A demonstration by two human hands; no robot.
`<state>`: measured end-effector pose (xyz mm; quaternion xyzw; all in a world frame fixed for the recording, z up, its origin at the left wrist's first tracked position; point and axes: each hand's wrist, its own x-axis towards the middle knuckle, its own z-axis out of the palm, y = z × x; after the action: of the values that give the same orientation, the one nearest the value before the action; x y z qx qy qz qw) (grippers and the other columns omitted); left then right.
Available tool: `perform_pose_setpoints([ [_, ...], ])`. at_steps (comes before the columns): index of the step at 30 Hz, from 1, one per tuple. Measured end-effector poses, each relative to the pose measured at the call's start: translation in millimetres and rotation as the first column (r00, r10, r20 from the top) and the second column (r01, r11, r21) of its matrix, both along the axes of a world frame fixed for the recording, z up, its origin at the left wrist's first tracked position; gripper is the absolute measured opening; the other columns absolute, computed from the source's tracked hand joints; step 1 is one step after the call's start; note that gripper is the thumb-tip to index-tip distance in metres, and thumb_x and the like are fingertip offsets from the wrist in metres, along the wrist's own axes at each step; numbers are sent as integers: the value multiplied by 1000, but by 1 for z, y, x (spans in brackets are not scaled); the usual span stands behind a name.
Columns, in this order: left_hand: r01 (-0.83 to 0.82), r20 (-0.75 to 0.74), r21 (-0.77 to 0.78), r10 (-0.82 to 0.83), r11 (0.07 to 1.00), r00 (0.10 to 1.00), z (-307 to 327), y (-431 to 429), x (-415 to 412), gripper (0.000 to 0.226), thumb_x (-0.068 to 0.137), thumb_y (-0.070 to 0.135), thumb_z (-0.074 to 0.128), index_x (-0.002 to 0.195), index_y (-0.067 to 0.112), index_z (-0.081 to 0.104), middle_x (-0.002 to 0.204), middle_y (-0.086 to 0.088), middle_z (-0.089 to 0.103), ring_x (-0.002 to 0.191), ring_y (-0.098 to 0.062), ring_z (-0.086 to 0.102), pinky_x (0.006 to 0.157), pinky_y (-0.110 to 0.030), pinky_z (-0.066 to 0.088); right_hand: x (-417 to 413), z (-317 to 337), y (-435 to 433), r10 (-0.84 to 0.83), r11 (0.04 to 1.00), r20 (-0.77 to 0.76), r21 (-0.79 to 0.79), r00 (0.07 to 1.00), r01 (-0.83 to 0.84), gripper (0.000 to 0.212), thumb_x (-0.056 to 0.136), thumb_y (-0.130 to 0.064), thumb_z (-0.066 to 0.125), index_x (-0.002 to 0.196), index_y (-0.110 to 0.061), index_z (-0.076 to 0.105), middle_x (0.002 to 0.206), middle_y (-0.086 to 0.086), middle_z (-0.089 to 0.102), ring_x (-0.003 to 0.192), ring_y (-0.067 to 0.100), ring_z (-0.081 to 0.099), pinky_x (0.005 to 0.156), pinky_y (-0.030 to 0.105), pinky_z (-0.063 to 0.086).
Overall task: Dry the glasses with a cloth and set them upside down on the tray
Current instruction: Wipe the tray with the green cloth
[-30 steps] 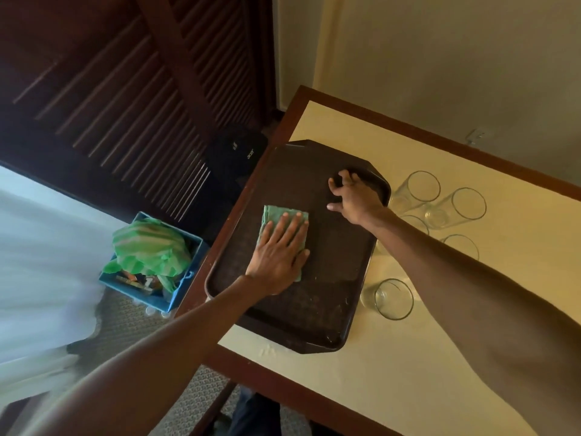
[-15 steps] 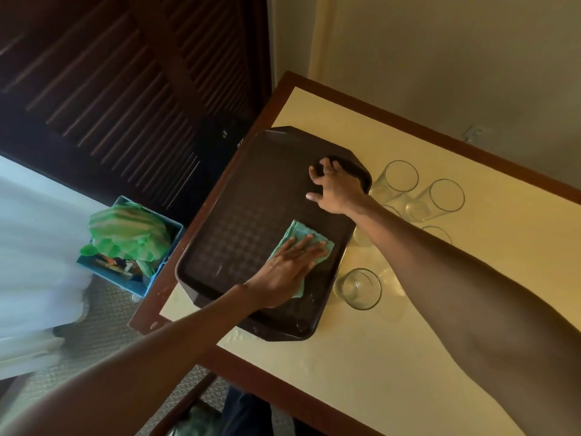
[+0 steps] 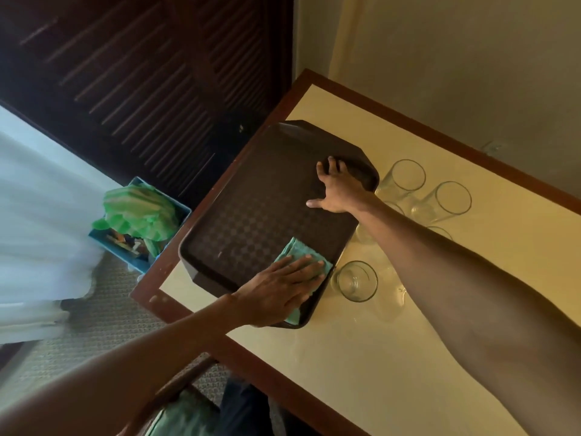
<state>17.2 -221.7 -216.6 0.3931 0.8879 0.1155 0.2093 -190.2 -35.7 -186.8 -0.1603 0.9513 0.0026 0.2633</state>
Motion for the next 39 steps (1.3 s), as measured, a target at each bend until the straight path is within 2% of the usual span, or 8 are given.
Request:
perform_pose_setpoints([
  [6, -159, -105, -79, 150, 984, 983, -8, 45, -38, 74, 110, 45, 35, 164, 24, -12, 172, -3, -15, 157, -23, -20, 129, -50, -4, 3, -7, -3, -12, 1000, -8, -11, 1000, 12, 101, 91, -62, 56, 159, -11, 2, 165, 21, -6, 152, 41, -2, 120, 57, 20],
  [9, -303, -69, -17, 301, 953, 951, -5, 60, -48, 63, 112, 44, 21, 165, 25, -6, 173, 0, -12, 158, -21, -18, 130, -49, -3, 3, -9, -2, -8, 1000, -8, -15, 1000, 8, 100, 92, -62, 55, 159, -11, 1, 165, 21, -7, 152, 41, -3, 121, 58, 18],
  [13, -130, -123, -101, 117, 986, 985, -8, 31, -4, 65, 108, 48, 9, 166, 22, -6, 172, -4, -16, 157, -24, -21, 123, -45, -18, 2, -8, -2, -13, 999, 5, -34, 1000, 14, 100, 91, -60, 57, 160, -12, 3, 165, 21, -7, 152, 41, -4, 120, 59, 16],
  [18, -48, -58, -160, 39, 986, 998, -4, 10, -2, 61, 111, 47, 11, 164, 29, -13, 169, 3, -26, 154, -18, -31, 125, -44, -17, 2, -6, -5, -29, 999, 23, -21, 999, 29, 100, 92, -58, 58, 159, -11, 2, 165, 22, -7, 152, 42, -5, 119, 61, 17],
  [23, -216, -60, -118, 210, 969, 976, -1, 27, -11, 63, 111, 47, 18, 164, 30, -13, 168, 2, -26, 155, -20, -27, 123, -43, -18, 4, -6, -5, -29, 999, 22, -40, 999, 30, 97, 93, -56, 58, 159, -11, 4, 164, 23, -8, 152, 43, -5, 119, 62, 15],
  [29, -255, -55, -168, 249, 952, 967, 3, -17, 2, 63, 111, 49, 15, 163, 33, -17, 169, 2, -26, 156, -20, -25, 124, -46, -16, 5, -6, -5, -41, 997, 51, -56, 998, 44, 95, 94, -53, 57, 159, -11, 2, 164, 23, -12, 151, 42, -9, 120, 61, 10],
  [34, -506, -46, -137, 505, 851, 862, 0, -79, -31, 61, 106, 53, 3, 161, 37, -17, 169, 7, -25, 156, -18, -23, 129, -54, 1, 5, -6, -5, -46, 997, 51, -65, 998, 49, 94, 94, -51, 58, 159, -13, 3, 164, 22, -12, 151, 41, -11, 120, 61, 10],
  [39, -629, -23, -135, 633, 765, 774, -1, -65, -34, 66, 106, 52, 7, 163, 27, -16, 169, -2, -28, 154, -24, -29, 128, -54, -8, 7, -10, -4, -50, 997, 47, -50, 998, 52, 93, 95, -53, 56, 160, -15, 1, 165, 20, -14, 152, 40, -11, 120, 60, 9],
])
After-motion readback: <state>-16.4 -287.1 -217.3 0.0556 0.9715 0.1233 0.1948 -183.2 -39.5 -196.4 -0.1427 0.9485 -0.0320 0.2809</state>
